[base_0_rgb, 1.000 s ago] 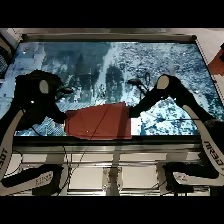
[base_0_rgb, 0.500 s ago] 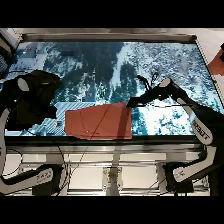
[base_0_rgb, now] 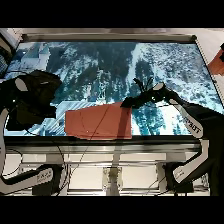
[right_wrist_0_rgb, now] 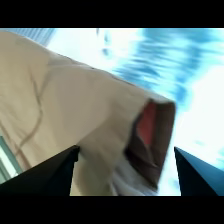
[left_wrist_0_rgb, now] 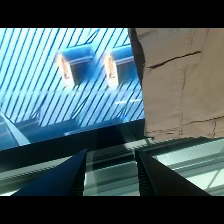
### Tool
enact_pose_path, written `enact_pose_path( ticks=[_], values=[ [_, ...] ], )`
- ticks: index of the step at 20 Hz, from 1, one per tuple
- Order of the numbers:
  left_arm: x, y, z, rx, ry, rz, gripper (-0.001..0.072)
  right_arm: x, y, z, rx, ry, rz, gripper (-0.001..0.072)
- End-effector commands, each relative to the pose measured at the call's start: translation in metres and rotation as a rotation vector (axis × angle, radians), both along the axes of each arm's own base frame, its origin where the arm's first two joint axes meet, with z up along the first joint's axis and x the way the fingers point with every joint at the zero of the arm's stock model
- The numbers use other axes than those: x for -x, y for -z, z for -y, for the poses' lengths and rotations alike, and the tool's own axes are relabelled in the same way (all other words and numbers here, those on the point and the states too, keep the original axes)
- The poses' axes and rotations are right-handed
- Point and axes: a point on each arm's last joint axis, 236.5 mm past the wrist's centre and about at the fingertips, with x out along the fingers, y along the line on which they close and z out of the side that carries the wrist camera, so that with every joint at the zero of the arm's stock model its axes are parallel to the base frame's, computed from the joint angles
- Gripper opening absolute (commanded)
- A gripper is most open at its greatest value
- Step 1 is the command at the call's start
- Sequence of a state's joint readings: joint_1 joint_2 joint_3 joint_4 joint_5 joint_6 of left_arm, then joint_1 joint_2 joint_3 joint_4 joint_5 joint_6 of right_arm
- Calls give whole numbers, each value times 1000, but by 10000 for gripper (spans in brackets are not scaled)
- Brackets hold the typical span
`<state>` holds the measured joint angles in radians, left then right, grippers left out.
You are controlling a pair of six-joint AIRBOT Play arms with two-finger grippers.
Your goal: Fold the clothes and pants, and hang the long-sleeved shirts on hangers.
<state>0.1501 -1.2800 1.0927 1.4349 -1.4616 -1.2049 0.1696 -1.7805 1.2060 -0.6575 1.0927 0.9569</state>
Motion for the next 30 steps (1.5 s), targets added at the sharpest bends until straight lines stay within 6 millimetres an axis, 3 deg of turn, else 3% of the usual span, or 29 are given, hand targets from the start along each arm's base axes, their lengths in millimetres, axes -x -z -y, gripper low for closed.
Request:
enact_pose_path(
  ticks=[1, 4, 5, 6, 7, 10, 12, 14, 16, 19, 23, 28, 30],
  values=[
    [0, 0, 0, 1, -2, 1, 360, 17, 11, -19, 0, -20, -73, 635],
    [0, 0, 0, 0, -2, 1, 360, 46, 20, -37, -2, -85, -158, 443],
    [0, 0, 0, 0, -2, 1, 359, 50, 18, -41, -5, -94, -169, 310],
    [0, 0, 0, 0, -2, 1, 359, 52, 14, -43, -17, -103, -176, 76],
    [0, 0, 0, 0, -2, 1, 359, 49, 8, -43, -24, -102, -183, 12],
    [0, 0, 0, 0, -2, 1, 359, 26, -21, -29, -49, -94, -174, 12],
    [0, 0, 0, 0, -2, 1, 359, 0, -37, 3, -5, -57, -149, 12],
    [0, 0, 0, 0, -2, 1, 359, -27, -42, 61, 110, 25, -140, 12],
    [0, 0, 0, 0, -2, 1, 359, -50, -44, 135, 228, 154, -142, 12],
    [0, 0, 0, 0, -2, 1, 358, -56, -44, 256, 339, 408, -204, 13],
    [0, 0, 0, 0, -2, 1, 359, -1, -38, 394, 405, 704, -374, 14],
    [0, 0, 0, 0, -2, 1, 359, 65, -59, 521, 562, 997, -363, 27],
    [0, 0, 0, 0, -2, 1, 359, 79, -72, 555, 607, 1089, -311, 38]
  ],
)
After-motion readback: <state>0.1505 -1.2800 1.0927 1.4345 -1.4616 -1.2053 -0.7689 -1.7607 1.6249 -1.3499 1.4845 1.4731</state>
